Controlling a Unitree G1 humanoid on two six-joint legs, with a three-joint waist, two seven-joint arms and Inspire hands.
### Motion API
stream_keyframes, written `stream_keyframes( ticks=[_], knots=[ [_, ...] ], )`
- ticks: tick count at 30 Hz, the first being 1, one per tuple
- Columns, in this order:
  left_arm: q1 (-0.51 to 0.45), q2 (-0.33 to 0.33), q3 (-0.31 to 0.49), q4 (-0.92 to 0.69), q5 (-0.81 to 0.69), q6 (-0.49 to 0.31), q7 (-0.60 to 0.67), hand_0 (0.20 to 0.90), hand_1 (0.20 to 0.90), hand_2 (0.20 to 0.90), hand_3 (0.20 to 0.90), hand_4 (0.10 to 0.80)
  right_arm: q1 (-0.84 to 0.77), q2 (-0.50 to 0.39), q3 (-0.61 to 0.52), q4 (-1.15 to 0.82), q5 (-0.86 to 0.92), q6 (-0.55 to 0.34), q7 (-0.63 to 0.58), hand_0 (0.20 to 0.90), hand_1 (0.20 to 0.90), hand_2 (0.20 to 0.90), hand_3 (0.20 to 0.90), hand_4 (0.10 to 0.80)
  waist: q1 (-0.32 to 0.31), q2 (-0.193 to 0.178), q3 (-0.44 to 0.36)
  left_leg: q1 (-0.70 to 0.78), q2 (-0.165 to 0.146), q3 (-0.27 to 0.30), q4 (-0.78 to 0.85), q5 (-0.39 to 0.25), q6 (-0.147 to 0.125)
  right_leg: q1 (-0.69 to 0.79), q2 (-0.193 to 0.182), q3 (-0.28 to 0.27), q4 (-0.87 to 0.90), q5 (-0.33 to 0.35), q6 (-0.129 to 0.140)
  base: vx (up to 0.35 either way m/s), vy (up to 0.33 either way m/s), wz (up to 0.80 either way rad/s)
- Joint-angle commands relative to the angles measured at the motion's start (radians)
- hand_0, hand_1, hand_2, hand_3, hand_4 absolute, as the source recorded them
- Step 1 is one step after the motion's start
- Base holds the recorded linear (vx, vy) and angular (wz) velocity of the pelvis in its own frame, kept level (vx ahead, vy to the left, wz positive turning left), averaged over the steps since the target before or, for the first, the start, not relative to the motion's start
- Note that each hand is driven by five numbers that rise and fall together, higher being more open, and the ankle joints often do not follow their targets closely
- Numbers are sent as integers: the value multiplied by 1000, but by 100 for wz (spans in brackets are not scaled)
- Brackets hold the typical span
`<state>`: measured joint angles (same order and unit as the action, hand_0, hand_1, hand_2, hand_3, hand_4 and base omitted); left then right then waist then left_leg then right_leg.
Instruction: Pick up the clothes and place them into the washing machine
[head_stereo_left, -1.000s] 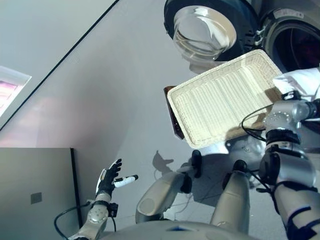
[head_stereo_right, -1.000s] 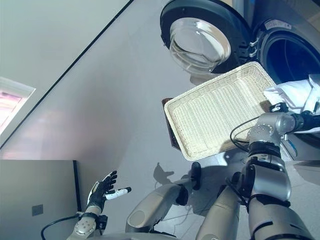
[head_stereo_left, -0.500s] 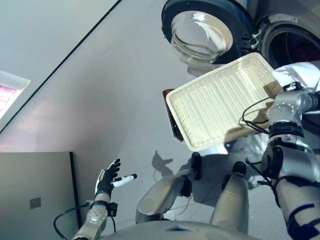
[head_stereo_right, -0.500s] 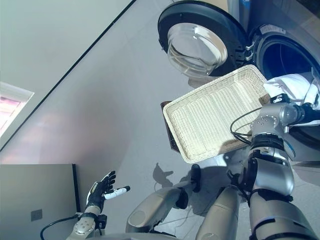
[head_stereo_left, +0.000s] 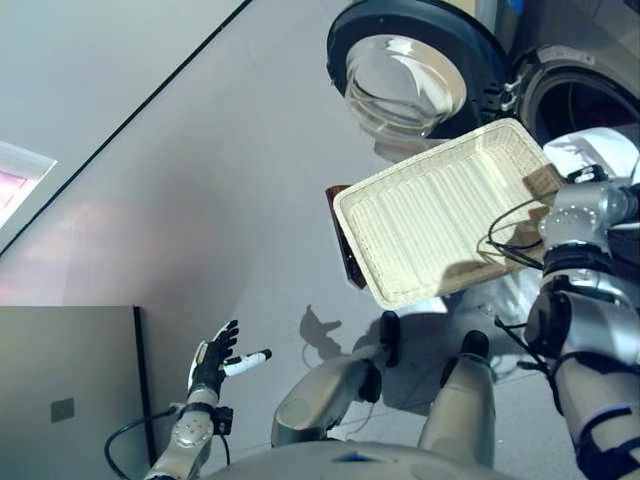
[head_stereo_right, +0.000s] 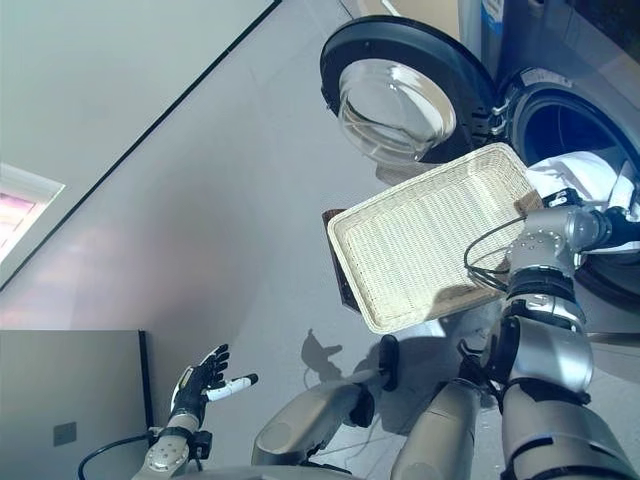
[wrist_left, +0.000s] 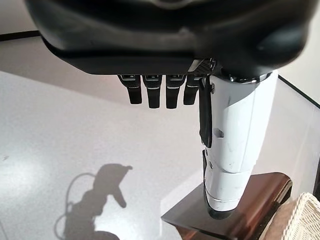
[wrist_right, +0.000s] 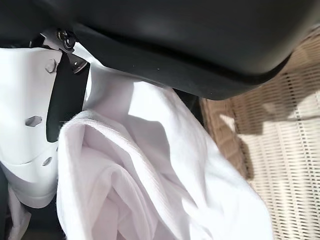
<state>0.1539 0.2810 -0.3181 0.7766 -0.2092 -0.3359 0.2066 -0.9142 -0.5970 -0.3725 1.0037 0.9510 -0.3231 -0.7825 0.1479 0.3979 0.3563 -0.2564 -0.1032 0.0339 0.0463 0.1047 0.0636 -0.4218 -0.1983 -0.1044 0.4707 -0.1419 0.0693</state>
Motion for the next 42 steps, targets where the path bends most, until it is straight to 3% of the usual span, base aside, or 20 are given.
stream_keyframes(
  ticks=[1, 4, 9, 12, 16, 21, 26, 31, 35, 42],
  knots=[
    [41, 58, 70, 49, -21, -31, 35, 900, 900, 900, 900, 800, -114, -402, 270, -65, -283, -80, 119, 200, 200, 200, 200, 300, -6, -97, -216, -3, 35, -31, 1, 10, -125, 147, 47, -76, -227, 52, -18, 51, -36, 3],
    [36, 37, 69, 63, -16, -22, 41, 900, 900, 900, 900, 800, -145, -391, 330, -24, -292, -40, 141, 200, 200, 200, 200, 300, -17, -108, -218, 9, 44, -26, -14, 17, -125, 155, 56, -68, -243, 61, -20, 26, -27, 4],
    [47, 8, 71, 78, -25, -22, 34, 900, 900, 900, 900, 800, -2, -298, 265, -123, -307, -51, 173, 200, 200, 200, 200, 300, -32, -122, -220, 20, 47, -33, -27, 26, -128, 179, 56, -81, -276, 69, -18, 41, -17, -2],
    [46, 16, 91, 95, 4, -11, 28, 900, 900, 900, 900, 800, 64, -296, 298, 51, -318, 7, 262, 200, 200, 200, 200, 300, -16, -155, -238, 38, 53, -40, -39, 29, -132, 217, 58, -100, -301, 73, -16, 80, -69, 6],
    [46, 5, 99, 120, 14, -3, 23, 900, 900, 900, 900, 800, 119, -222, 292, 109, -313, 21, 292, 200, 200, 200, 200, 300, -12, -183, -248, 61, 56, -50, -43, 24, -130, 253, 65, -110, -321, 77, -16, 70, -42, 3],
    [56, -1, 108, 141, 25, 3, 19, 900, 900, 900, 900, 800, 234, -141, 202, 141, -275, -2, 286, 200, 200, 200, 200, 300, -1, -221, -266, 91, 55, -64, -56, 17, -125, 305, 70, -138, -365, 85, -7, 85, -48, 10],
    [58, 5, 122, 158, 62, 20, 19, 900, 900, 900, 900, 800, 297, -110, 195, 215, -280, 25, 313, 200, 200, 200, 200, 300, 7, -256, -274, 112, 58, -72, -65, 9, -120, 336, 74, -154, -380, 89, -4, 66, -38, 12],
    [69, 1, 152, 196, 99, 35, 14, 900, 900, 900, 900, 800, 382, 27, 199, 286, -259, 39, 351, 200, 200, 200, 200, 300, 26, -307, -295, 138, 60, -78, -76, -8, -112, 369, 79, -164, -411, 101, 4, 59, -12, 7],
    [76, 7, 169, 194, 110, 41, 12, 900, 900, 900, 900, 800, 420, 95, 221, 298, -272, 47, 366, 200, 200, 200, 200, 300, 37, -329, -308, 147, 61, -79, -85, -13, -110, 384, 80, -172, -431, 111, 10, 34, 8, 6],
    [69, 18, 199, 181, 147, 50, 4, 900, 900, 900, 900, 800, 517, 299, 295, 316, -263, 60, 440, 200, 200, 200, 200, 300, 79, -374, -327, 169, 55, -101, -101, -22, -103, 416, 75, -200, -457, 128, 20, 18, 11, 5]
  ],
)
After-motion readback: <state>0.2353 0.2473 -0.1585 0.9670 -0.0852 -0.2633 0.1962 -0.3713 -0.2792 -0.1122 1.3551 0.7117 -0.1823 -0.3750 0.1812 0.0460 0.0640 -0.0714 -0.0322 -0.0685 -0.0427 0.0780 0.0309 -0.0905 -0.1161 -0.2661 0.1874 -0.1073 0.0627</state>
